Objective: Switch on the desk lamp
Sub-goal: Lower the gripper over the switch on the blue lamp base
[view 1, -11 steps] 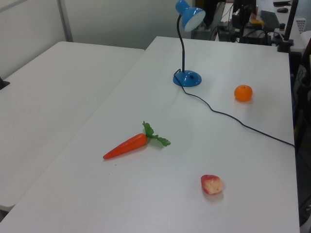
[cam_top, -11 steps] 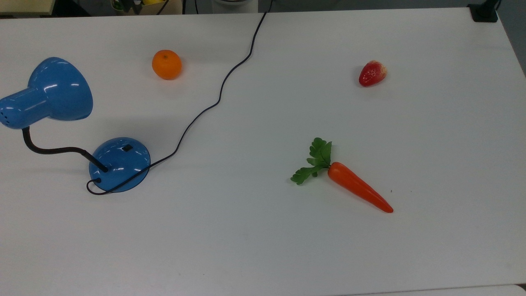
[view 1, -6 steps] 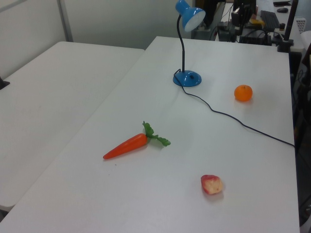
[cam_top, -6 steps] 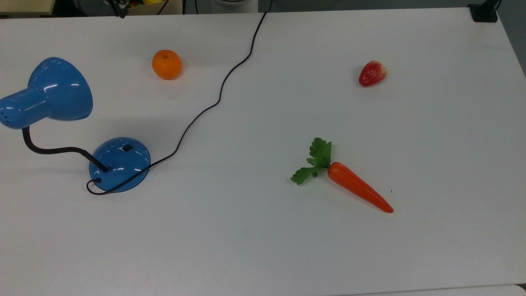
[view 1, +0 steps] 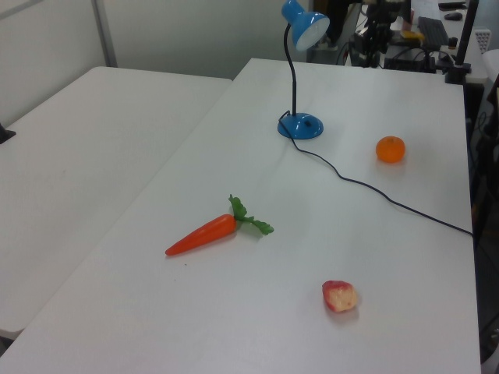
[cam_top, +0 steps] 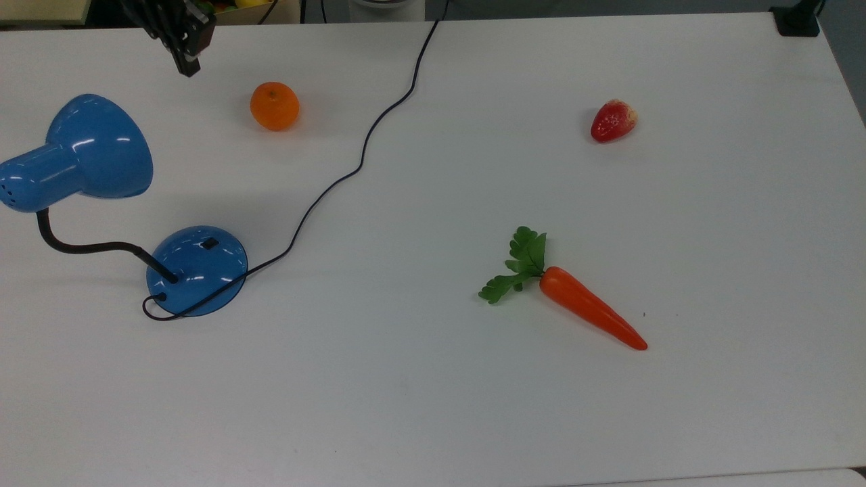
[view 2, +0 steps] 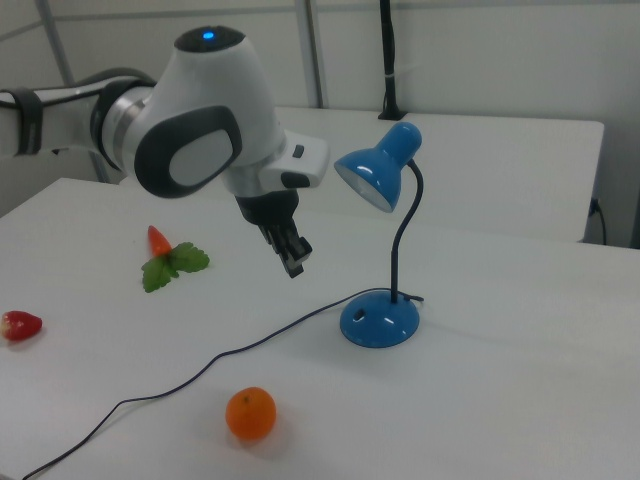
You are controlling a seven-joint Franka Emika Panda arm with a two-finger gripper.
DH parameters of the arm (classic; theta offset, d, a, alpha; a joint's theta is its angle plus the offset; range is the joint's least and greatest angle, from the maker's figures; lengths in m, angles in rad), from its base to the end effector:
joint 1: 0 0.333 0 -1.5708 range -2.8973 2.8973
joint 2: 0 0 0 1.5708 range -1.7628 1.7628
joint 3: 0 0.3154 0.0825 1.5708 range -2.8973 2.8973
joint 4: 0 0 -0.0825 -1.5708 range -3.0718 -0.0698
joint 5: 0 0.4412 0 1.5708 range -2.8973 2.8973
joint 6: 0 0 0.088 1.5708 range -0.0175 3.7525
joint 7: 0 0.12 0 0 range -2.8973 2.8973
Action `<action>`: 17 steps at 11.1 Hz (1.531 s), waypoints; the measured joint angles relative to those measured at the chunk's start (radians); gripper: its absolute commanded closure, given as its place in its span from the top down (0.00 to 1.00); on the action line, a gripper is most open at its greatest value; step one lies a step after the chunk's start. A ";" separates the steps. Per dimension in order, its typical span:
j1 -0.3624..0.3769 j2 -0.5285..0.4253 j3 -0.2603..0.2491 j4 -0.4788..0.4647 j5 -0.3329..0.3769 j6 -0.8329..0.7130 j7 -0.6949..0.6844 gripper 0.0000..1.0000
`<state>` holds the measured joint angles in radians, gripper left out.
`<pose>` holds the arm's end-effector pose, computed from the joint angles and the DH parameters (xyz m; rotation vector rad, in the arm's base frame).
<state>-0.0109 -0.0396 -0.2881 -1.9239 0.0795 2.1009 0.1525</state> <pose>0.6002 -0.1819 0.4947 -2.9657 0.7341 -0.3379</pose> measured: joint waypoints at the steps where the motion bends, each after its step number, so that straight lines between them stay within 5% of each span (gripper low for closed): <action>1: 0.003 0.000 0.002 -0.021 0.000 0.040 0.007 0.09; 6: 0.033 0.032 0.008 -0.175 0.000 0.402 0.096 0.07; 11: 0.044 0.244 0.009 -0.209 0.000 0.764 0.145 0.05; 17: 0.062 0.362 0.010 -0.115 0.000 0.817 0.183 0.00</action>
<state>0.0513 0.3226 -0.2780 -2.0386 0.0793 2.9183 0.3358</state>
